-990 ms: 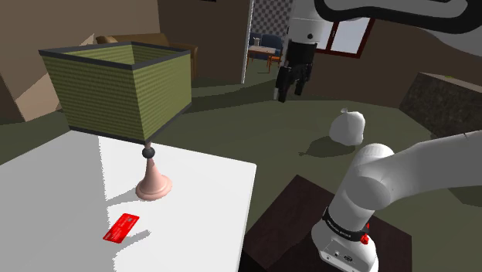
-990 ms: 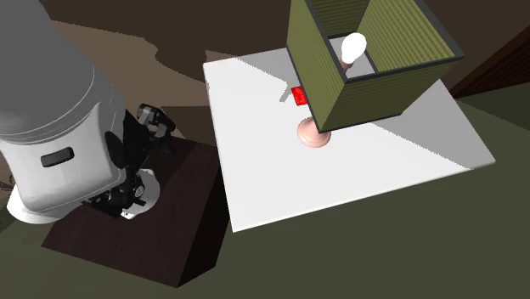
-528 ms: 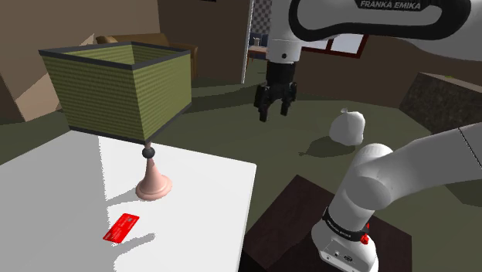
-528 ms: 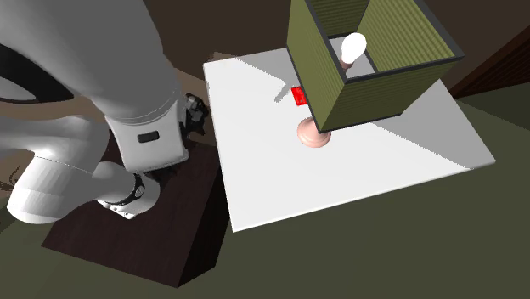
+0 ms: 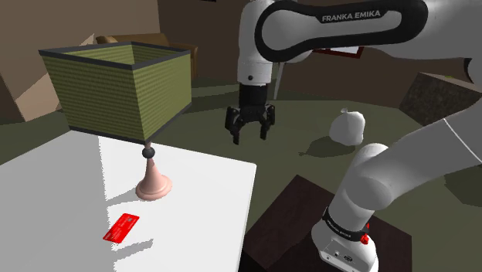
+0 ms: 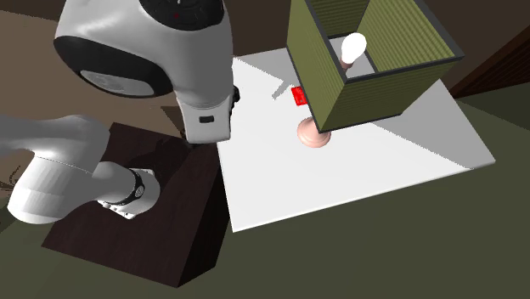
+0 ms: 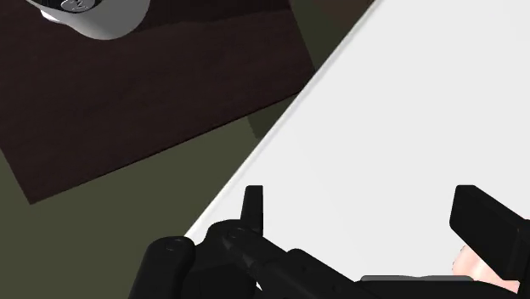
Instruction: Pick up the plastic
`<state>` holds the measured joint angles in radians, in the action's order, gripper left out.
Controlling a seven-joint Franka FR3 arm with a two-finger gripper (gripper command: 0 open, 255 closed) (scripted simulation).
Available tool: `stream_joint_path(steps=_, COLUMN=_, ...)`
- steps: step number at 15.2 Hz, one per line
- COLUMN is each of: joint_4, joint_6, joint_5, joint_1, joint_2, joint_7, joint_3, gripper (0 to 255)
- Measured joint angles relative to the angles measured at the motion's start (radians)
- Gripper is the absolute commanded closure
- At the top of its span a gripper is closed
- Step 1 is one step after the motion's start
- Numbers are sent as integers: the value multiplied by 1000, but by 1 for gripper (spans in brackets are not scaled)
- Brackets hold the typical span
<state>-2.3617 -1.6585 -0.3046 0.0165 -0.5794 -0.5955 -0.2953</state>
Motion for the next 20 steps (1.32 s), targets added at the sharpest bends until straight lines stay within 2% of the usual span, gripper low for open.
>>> stream_joint_path(steps=6, joint_4=19, joint_6=-123, joint_5=-113, joint_1=8, joint_2=160, joint_7=-159, joint_3=-88, gripper=0)
stream_joint_path(steps=10, joint_4=70, joint_6=-213, joint_5=-170, joint_1=16, joint_2=299, joint_7=-268, joint_3=-147, gripper=0)
stream_joint_path(steps=20, joint_4=244, joint_6=-437, joint_5=-239, joint_1=55, joint_2=670, joint_7=-502, joint_3=-233, gripper=0)
